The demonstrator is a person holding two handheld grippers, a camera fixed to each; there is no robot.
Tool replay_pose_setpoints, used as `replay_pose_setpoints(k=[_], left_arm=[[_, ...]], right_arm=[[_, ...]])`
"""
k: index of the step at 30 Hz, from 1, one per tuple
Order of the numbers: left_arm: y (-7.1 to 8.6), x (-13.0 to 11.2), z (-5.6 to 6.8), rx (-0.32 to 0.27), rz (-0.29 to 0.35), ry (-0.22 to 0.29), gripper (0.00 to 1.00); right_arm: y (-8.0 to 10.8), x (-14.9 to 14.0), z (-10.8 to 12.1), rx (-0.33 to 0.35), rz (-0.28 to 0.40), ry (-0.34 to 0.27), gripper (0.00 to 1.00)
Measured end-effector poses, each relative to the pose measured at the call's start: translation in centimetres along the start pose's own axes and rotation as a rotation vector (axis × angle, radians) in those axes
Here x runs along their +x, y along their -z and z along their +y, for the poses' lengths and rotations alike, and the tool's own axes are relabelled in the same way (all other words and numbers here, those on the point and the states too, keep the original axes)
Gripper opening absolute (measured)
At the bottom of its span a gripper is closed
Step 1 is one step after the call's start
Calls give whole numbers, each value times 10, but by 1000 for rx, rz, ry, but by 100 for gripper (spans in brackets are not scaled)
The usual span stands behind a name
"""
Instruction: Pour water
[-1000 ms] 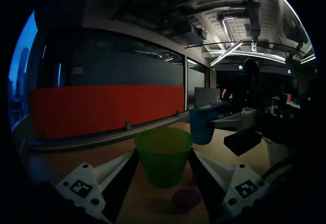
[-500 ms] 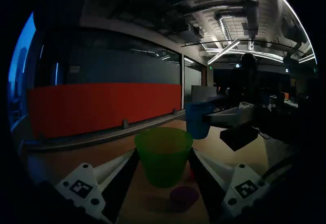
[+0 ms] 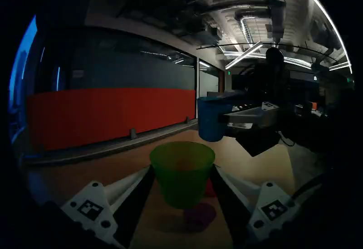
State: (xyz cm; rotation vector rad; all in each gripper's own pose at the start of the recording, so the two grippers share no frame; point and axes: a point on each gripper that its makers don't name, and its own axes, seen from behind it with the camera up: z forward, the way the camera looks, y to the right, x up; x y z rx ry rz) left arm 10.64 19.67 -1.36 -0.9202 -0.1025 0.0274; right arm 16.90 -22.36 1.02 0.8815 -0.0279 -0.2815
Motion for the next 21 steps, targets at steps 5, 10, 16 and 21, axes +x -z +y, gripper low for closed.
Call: replay_pose_setpoints(k=[5,10,16,21], left_arm=[[0,-5,3,-10,-11,6,84],[-2,-9,5,-23,-14,14,84],[-3,-11,9,-39,-18,11,84],[-4,-13,13,-55,-16,13,84]], right_arm=[[-2,5,3,1,-7,63,98],[-5,11,5,4,-10,117,98],[-11,17,6,9,-9,173,98],[-15,20,5,14,-6,211,97]])
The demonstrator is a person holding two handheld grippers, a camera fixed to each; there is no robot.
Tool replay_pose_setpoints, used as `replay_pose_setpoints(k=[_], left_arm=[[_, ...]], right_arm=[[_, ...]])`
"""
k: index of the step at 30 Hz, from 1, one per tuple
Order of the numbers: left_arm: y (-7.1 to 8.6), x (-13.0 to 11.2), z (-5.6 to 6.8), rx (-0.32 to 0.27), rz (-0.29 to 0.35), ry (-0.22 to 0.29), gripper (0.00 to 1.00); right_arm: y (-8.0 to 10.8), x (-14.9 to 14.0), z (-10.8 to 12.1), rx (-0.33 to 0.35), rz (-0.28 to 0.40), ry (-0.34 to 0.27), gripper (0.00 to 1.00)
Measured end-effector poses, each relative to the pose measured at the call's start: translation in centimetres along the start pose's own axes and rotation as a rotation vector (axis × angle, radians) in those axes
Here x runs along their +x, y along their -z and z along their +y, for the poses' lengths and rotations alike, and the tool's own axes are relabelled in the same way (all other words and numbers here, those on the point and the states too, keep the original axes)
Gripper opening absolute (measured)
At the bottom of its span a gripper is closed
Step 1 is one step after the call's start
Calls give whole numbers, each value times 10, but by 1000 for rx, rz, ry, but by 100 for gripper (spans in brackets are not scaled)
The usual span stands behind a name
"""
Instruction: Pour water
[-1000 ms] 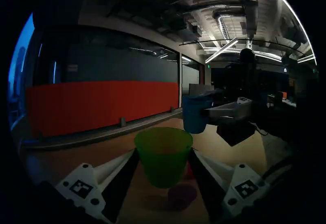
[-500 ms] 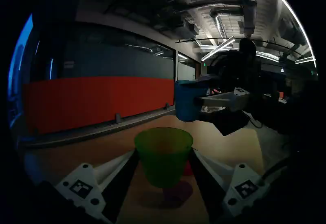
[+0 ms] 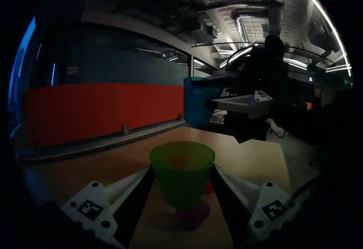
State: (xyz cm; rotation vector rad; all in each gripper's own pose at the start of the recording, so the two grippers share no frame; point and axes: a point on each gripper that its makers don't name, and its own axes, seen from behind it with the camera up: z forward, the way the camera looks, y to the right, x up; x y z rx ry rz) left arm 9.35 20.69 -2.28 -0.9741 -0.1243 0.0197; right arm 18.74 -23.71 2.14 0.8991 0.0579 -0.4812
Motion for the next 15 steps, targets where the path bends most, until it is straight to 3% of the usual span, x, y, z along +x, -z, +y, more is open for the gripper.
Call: replay_pose_setpoints(k=[15], left_arm=[[-4,-4,12,-38,-5,3,84]], right_arm=[[-8,11,0,8,7,121,97]])
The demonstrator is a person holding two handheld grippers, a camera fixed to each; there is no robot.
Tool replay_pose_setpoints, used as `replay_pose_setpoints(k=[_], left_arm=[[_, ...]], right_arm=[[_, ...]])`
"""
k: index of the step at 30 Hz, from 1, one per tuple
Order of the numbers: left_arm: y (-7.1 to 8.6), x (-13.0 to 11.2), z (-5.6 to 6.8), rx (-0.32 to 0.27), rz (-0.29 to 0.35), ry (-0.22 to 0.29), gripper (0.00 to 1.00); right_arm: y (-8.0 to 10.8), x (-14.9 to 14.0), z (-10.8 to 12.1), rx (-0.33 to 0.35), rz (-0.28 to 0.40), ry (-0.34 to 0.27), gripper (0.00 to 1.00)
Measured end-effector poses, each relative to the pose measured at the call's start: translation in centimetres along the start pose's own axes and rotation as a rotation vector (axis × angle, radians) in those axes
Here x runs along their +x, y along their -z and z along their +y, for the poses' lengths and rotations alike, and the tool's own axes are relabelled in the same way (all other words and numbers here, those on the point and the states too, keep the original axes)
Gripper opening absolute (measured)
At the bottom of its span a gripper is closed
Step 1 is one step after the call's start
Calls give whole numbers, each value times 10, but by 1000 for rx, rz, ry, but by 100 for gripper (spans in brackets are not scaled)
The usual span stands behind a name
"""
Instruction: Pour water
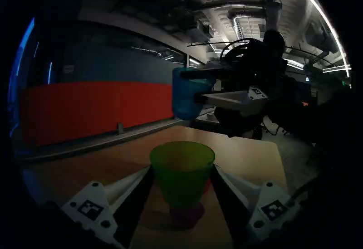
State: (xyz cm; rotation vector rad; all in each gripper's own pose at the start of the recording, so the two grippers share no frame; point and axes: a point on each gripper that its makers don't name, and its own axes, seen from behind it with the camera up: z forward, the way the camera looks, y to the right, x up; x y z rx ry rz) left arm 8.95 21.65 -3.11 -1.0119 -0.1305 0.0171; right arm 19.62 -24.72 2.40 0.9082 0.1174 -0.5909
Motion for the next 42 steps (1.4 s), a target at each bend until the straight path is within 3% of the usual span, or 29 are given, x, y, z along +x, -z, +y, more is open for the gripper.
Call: replay_pose_setpoints(k=[21,42], left_arm=[[-5,3,14,-34,7,-12,84],[-8,10,21,-51,40,-10,84]], right_arm=[[-8,13,1,1,2,180,97],[-15,21,7,-3,-8,275,97]])
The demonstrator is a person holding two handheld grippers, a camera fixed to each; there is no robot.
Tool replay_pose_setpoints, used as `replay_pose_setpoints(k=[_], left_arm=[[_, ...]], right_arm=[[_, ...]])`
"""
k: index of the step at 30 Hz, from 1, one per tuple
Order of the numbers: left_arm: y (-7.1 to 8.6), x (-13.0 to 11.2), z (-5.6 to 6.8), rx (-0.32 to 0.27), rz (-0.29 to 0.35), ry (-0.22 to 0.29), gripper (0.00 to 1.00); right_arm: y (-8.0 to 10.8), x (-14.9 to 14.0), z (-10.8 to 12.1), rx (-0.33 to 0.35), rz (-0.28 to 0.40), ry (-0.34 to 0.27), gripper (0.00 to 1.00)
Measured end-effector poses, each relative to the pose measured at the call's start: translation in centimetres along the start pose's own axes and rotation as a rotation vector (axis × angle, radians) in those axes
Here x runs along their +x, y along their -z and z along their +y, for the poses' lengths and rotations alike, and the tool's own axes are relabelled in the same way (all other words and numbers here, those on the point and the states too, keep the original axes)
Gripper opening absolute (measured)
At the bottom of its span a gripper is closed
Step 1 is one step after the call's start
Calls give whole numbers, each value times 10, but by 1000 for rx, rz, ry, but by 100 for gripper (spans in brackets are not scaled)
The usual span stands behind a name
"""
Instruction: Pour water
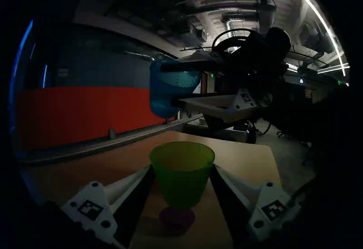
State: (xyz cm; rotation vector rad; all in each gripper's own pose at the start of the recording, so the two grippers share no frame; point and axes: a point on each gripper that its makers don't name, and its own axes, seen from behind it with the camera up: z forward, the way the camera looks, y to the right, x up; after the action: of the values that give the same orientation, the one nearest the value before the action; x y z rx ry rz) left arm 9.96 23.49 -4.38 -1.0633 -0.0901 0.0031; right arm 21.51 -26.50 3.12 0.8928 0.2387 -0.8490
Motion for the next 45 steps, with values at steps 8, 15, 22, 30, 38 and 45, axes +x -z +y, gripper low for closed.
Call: replay_pose_setpoints(k=[8,15,22,30,38,45], left_arm=[[-1,4,1,-4,9,-3,84],[-2,6,6,-15,8,-11,84],[-2,7,7,-17,9,-12,84],[-4,5,7,-20,7,-12,84],[-5,6,7,-22,6,-15,84],[-6,6,7,-22,6,-13,84]], right_arm=[[-1,3,0,4,-4,42,97],[-1,5,1,5,-9,78,97],[-1,6,2,4,-17,123,97],[-3,7,3,4,-28,166,97],[-3,8,6,-3,-32,203,97],[-3,7,6,-4,-43,235,97]])
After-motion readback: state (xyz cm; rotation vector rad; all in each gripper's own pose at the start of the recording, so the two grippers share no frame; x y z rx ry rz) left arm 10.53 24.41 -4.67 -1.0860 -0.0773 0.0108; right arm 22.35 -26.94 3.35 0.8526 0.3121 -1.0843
